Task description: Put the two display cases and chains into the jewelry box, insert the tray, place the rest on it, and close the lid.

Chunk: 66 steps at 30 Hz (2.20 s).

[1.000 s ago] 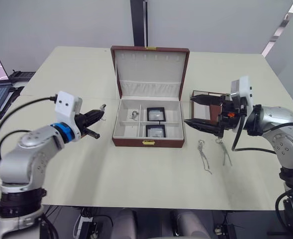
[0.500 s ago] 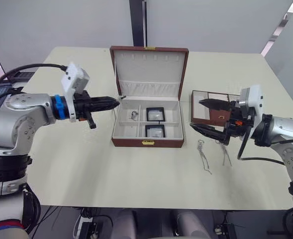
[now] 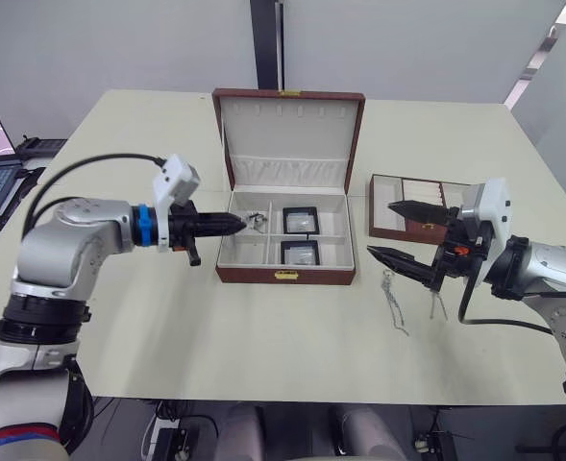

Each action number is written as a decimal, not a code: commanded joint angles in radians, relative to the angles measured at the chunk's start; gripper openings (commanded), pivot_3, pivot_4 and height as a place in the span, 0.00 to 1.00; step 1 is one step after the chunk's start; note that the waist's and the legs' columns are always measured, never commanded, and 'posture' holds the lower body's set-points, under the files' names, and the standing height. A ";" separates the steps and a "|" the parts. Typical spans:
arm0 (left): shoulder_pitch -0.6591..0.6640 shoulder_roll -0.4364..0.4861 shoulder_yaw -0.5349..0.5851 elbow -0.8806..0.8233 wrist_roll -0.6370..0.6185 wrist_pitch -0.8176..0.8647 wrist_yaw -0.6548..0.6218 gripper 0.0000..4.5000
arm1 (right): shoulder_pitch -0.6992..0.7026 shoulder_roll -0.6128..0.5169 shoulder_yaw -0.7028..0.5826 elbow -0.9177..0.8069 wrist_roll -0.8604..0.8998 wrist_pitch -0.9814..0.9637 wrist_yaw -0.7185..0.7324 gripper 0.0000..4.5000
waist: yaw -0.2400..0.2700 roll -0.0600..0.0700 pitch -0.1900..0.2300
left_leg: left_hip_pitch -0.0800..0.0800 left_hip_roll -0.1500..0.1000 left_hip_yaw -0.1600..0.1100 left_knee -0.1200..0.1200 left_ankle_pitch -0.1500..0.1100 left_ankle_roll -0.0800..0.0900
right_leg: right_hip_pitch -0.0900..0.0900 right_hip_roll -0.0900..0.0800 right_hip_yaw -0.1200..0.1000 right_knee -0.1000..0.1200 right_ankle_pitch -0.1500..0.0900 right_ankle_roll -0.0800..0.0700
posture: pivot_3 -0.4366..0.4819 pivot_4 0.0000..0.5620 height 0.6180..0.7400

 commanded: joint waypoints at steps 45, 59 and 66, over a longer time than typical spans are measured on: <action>0.379 0.144 0.433 0.068 0.025 -0.100 0.071 1.00 | 0.257 -0.107 -0.214 0.359 -0.092 -0.174 0.158 1.00 | 0.000 0.000 0.000 | 0.001 0.000 0.001 0.000 0.000 0.000 | 0.000 -0.001 0.000 0.000 0.000 0.000 | 0.48 0.27 1.00; 0.651 -0.075 0.642 0.041 0.073 -0.262 0.422 1.00 | 0.212 0.001 -0.234 0.756 -0.254 -0.446 0.043 1.00 | -0.002 0.000 0.000 | 0.002 0.000 0.003 0.000 0.000 0.000 | 0.000 -0.002 0.001 0.001 0.000 0.000 | 0.48 0.27 1.00; 0.689 -0.106 0.623 0.002 0.066 -0.273 0.460 1.00 | 0.186 -0.014 -0.225 0.835 -0.272 -0.483 0.062 1.00 | -0.002 0.000 -0.001 | 0.002 0.000 0.004 0.000 0.000 0.000 | 0.000 -0.002 0.002 0.001 0.000 0.000 | 0.48 0.27 1.00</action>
